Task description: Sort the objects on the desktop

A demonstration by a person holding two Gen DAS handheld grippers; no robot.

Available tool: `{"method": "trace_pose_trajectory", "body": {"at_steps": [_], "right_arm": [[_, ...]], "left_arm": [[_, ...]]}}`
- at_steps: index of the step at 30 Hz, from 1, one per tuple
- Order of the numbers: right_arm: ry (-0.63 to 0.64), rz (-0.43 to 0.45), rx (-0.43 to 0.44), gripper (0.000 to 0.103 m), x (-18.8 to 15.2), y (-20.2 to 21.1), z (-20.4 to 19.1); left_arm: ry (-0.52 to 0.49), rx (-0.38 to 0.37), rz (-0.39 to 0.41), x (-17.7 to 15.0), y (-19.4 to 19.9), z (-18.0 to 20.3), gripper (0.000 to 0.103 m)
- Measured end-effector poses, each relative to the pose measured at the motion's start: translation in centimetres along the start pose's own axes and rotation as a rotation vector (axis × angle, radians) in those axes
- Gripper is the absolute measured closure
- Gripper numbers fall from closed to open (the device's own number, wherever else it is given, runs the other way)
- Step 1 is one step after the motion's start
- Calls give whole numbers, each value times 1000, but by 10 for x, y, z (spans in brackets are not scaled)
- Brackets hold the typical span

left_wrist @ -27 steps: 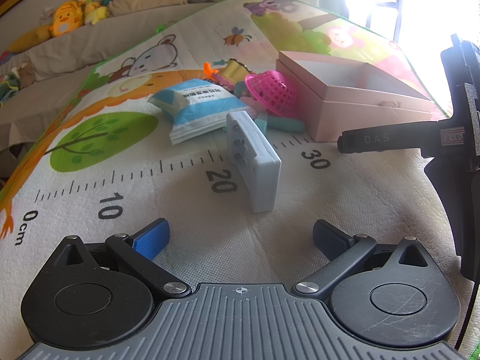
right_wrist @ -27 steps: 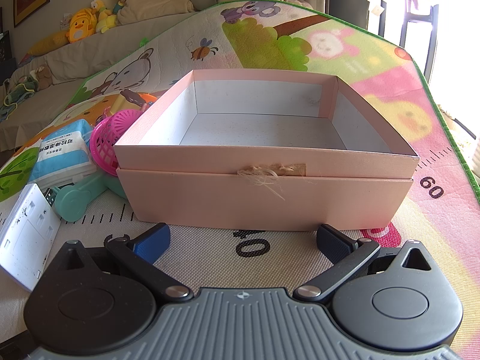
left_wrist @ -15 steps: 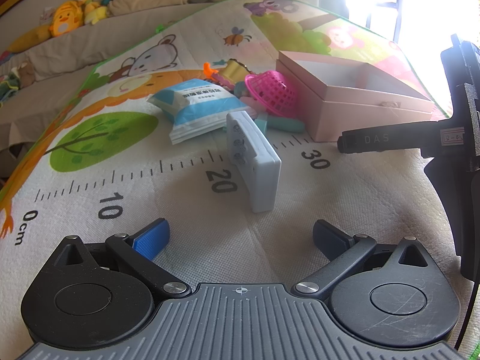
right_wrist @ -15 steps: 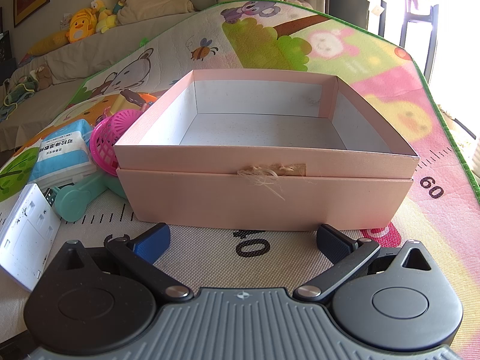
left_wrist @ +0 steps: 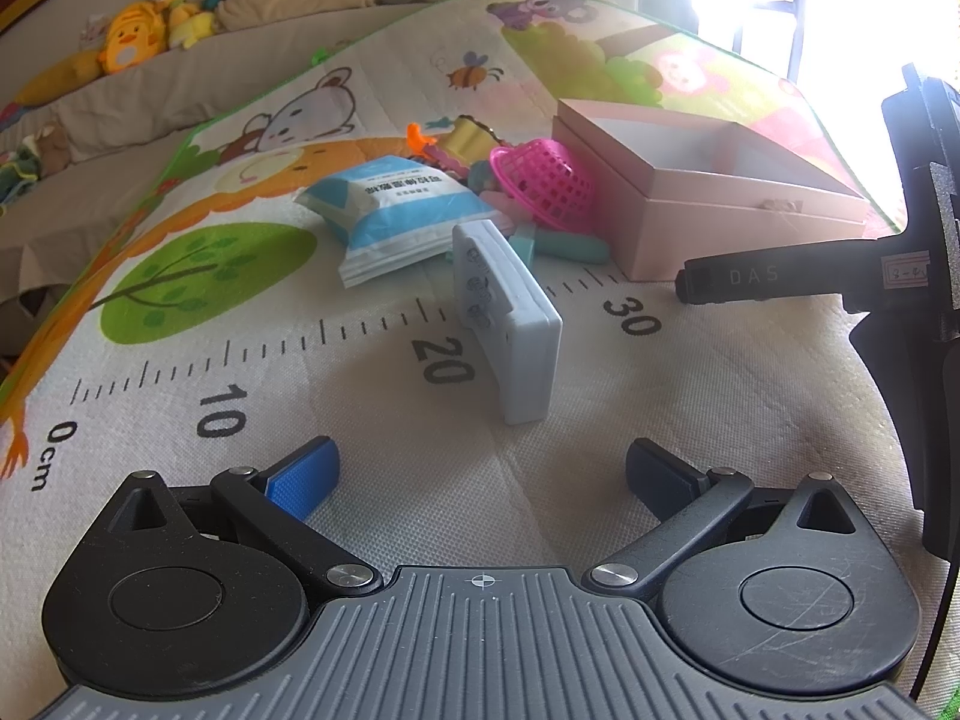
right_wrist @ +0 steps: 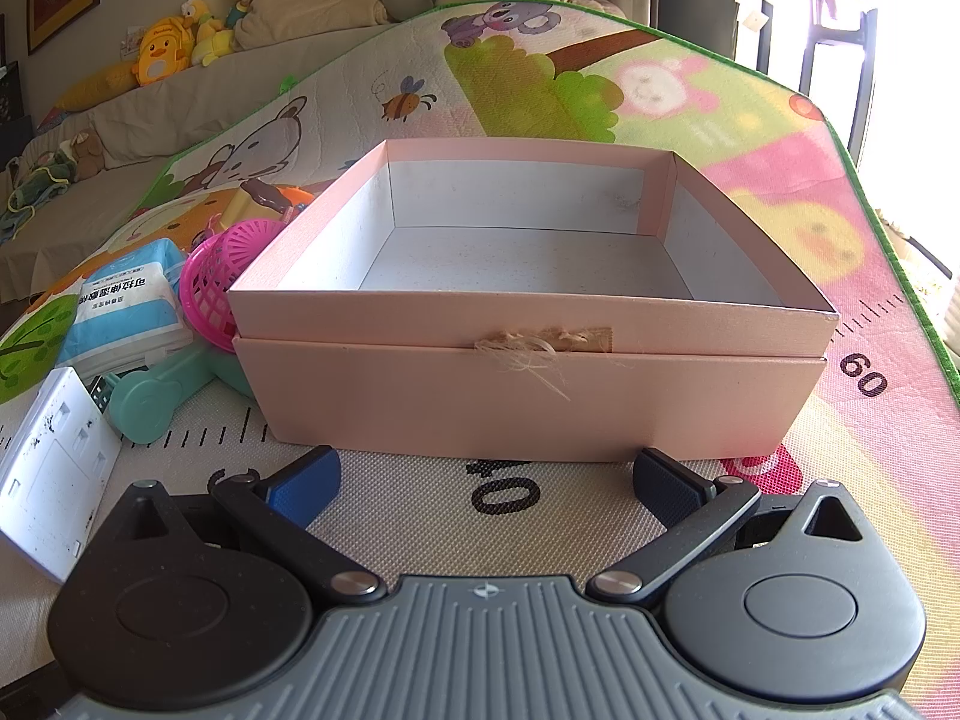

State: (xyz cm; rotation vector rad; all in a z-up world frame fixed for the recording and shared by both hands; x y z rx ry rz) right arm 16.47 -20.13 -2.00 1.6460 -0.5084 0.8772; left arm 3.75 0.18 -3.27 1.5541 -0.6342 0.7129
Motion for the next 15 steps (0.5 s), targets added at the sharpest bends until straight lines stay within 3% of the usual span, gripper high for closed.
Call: {"method": "trace_pose_trajectory", "body": {"at_steps": [12,15], "right_arm": [[0,0,0,0,0,1,0],[0,0,0,0,0,1,0]], "left_arm": [[-22,-10,-29,5,0,2,0],[-14,-35,11,16,3,1,0]]}}
Point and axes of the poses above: each gripper's, at about its wrist camera, not at the fingertips, and y roughly against the way its jaws point, z to its right, x to its top, the point moved 5 cm from there along -y, roughly the way its jaws point, and after that the axes turned 6 degrees about x, right-handed, at the moved point
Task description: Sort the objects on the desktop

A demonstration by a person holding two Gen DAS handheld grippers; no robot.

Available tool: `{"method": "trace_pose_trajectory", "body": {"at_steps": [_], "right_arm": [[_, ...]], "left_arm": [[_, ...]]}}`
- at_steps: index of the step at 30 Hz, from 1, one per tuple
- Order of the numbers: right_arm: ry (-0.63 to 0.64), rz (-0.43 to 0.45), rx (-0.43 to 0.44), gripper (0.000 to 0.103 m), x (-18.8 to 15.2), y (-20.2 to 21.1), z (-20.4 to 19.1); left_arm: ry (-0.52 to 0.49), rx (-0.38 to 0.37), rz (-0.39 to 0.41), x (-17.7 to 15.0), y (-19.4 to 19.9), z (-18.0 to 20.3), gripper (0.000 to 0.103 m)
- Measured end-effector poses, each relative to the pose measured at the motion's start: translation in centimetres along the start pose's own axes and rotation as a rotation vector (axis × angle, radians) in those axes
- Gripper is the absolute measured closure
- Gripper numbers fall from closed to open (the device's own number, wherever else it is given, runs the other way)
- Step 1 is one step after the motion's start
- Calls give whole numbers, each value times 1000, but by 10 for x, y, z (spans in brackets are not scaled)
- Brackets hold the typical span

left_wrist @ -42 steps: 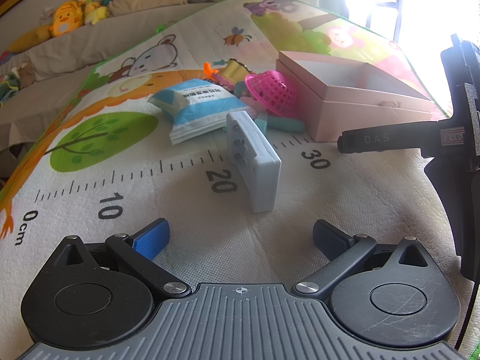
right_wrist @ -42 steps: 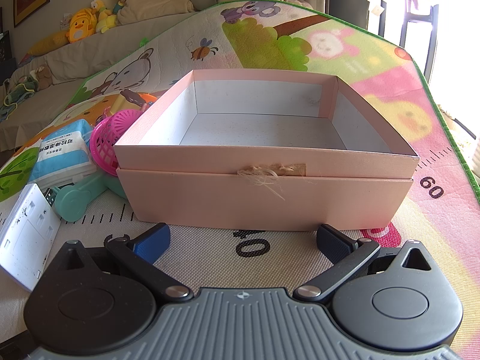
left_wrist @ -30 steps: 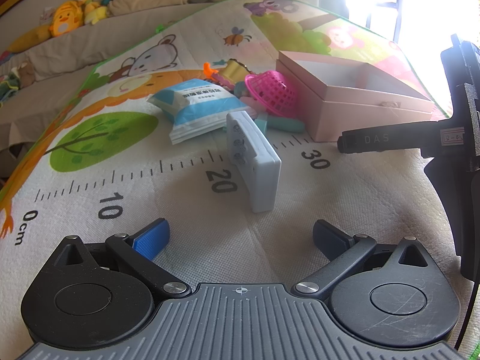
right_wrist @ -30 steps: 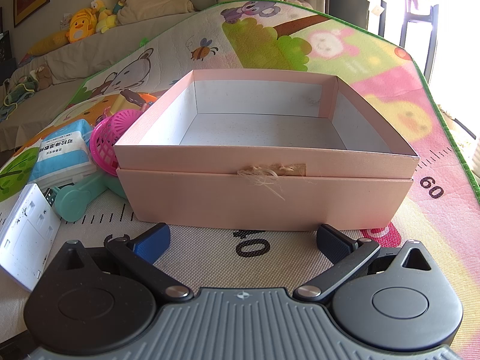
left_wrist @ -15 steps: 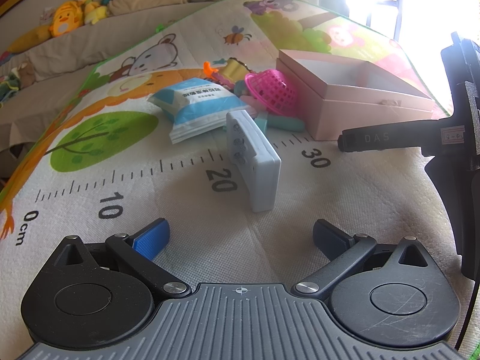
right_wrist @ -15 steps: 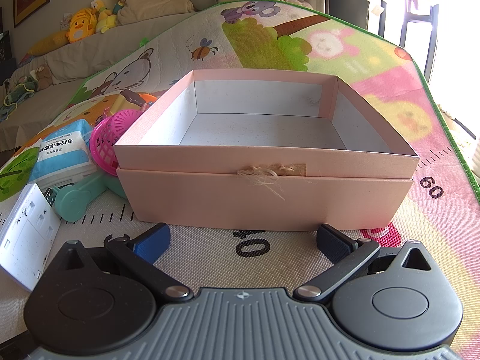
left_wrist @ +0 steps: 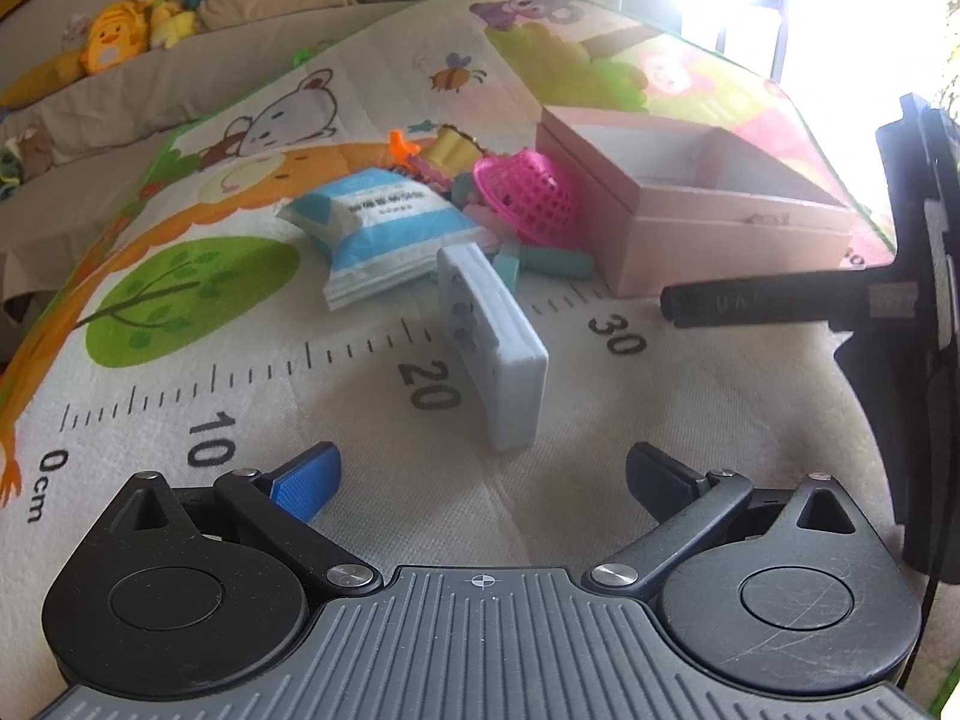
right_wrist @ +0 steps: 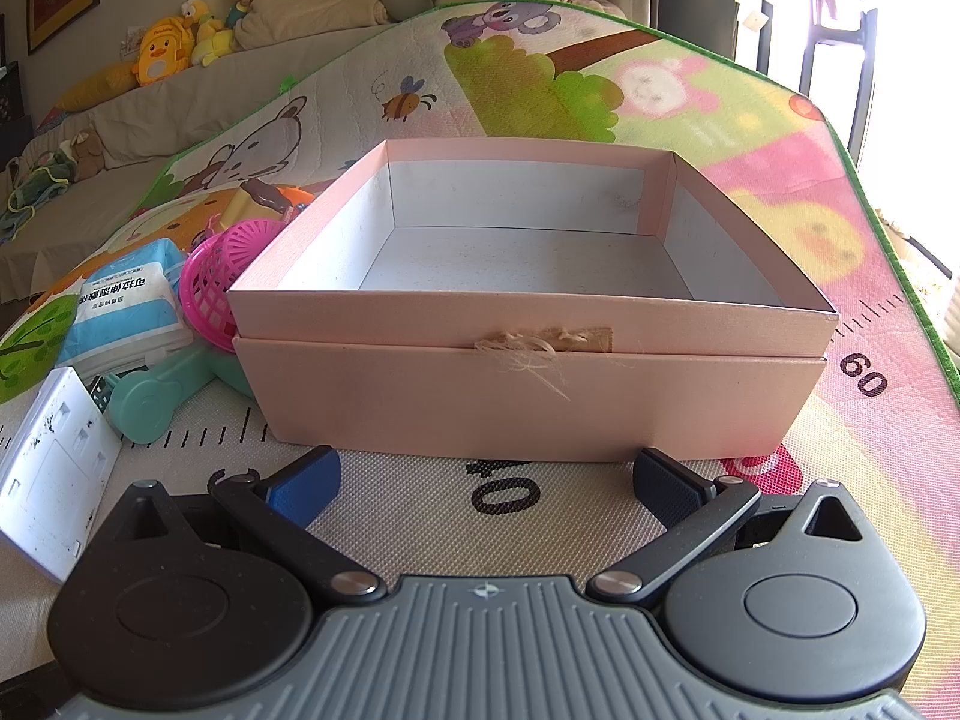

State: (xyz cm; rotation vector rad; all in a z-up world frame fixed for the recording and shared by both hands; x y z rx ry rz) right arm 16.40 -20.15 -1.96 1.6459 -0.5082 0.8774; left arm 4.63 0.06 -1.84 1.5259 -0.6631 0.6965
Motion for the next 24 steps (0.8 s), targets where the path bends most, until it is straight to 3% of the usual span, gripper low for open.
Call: {"method": "trace_pose_trajectory", "body": {"at_steps": [4,9,11,14,19,21,24], "right_arm": [[0,0,0,0,0,1,-1],[-5,-6,5,0,-2,6,-2],[19,-56,36,0,1,5,-2],[38,-137,83,0,1,15,6],[62,-157,101,0,-23,43,9],[71,-147,113,0,-30,52,11],[88,-133,126,0,-38,60,13]], "left_arm": [[-29,31,69,21,1,2,0],[-61,7,62,32,-13,11,0],[-58,11,60,34,-19,13,3],[-52,16,46,35,-24,11,29],[-71,-11,46,35,-27,11,41],[-123,-18,75,38,-25,18,60],[-207,-18,106,38,-22,27,69]]}}
Point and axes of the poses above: each gripper's, at about its wrist camera, not at the fingertips, and y roughly against the way its jaws point, z to its right, x to its top, the point moved 5 cm from there along -y, roughly the way its jaws point, and after that the axes turned 6 degrees about x, right-handed, at the moved point
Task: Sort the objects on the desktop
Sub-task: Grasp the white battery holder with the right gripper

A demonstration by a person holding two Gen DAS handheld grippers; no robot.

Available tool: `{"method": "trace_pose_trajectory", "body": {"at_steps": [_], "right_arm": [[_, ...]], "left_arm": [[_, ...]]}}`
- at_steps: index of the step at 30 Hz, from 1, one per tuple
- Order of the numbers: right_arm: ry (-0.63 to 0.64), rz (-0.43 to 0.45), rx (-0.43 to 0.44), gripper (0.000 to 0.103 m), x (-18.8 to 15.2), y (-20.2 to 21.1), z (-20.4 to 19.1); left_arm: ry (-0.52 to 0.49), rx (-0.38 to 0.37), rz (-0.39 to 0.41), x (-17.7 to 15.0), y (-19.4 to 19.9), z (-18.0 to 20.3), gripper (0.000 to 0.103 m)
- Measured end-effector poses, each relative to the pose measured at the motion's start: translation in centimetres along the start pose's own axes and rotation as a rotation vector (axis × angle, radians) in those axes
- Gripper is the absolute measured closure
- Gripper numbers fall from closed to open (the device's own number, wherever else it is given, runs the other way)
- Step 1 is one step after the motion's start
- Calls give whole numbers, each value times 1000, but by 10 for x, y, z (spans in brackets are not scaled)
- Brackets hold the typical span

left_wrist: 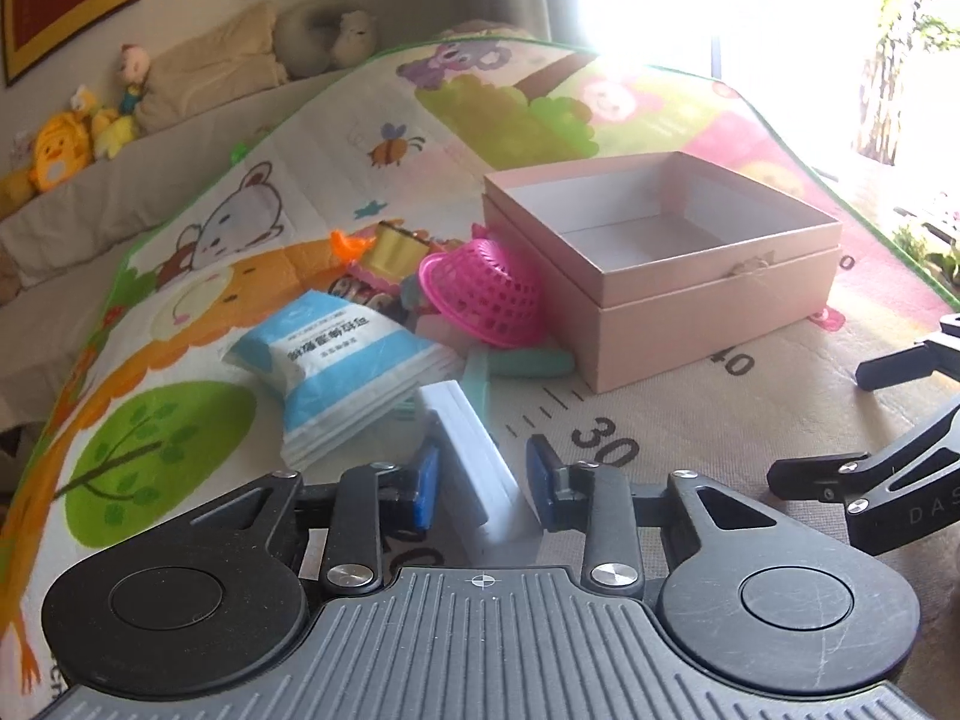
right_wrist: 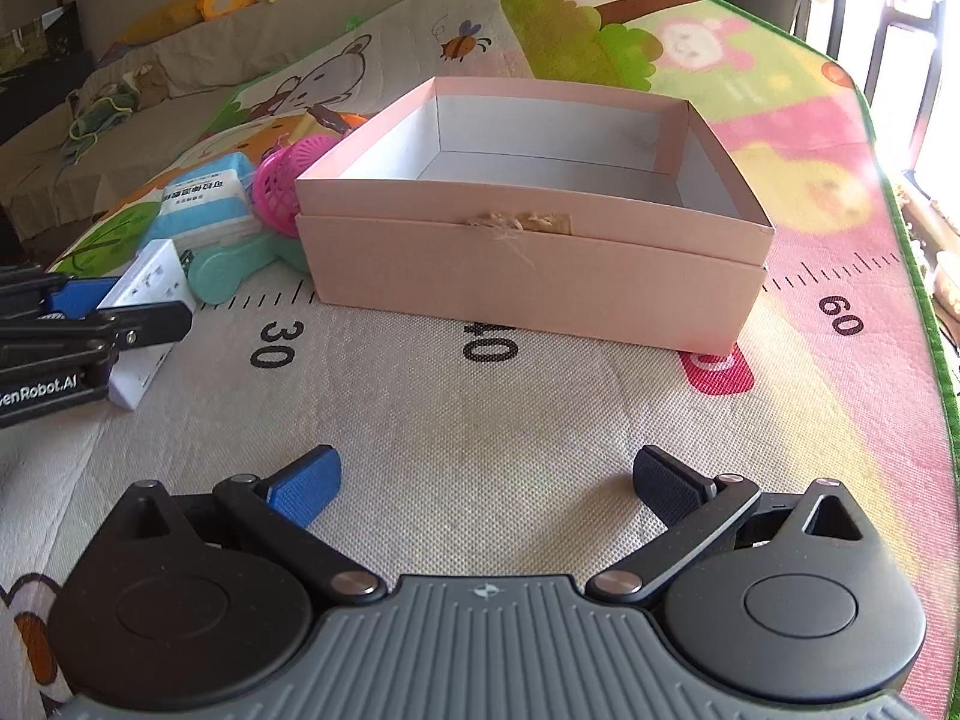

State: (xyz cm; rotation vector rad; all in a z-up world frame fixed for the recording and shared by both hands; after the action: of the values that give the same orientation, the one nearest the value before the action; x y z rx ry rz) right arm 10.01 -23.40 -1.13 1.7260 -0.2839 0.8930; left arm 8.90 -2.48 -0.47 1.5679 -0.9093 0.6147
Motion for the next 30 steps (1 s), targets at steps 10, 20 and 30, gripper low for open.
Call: {"method": "trace_pose_trajectory", "body": {"at_steps": [10,20,30], "right_arm": [[28,34,50,0,-7,16,5],[255,128,194,1,27,22,-101],[279,-4,255,55,22,-15,-116]], "left_arm": [[0,-186,60,-14,51,-2,11],[335,122,-39,-22,34,-105,3],[359,80,-66,-39,36,-109,2]]}}
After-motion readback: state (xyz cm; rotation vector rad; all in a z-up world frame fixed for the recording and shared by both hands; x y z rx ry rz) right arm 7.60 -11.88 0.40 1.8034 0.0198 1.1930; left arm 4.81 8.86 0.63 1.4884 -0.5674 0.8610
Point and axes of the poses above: each gripper's, at about its wrist camera, not at the fingertips, and y roughly against the way its jaws point, z to its right, x to its top, the point moved 5 cm from there along -y, roughly the way its jaws point, and after that the axes turned 6 degrees about x, right-handed, at the moved point
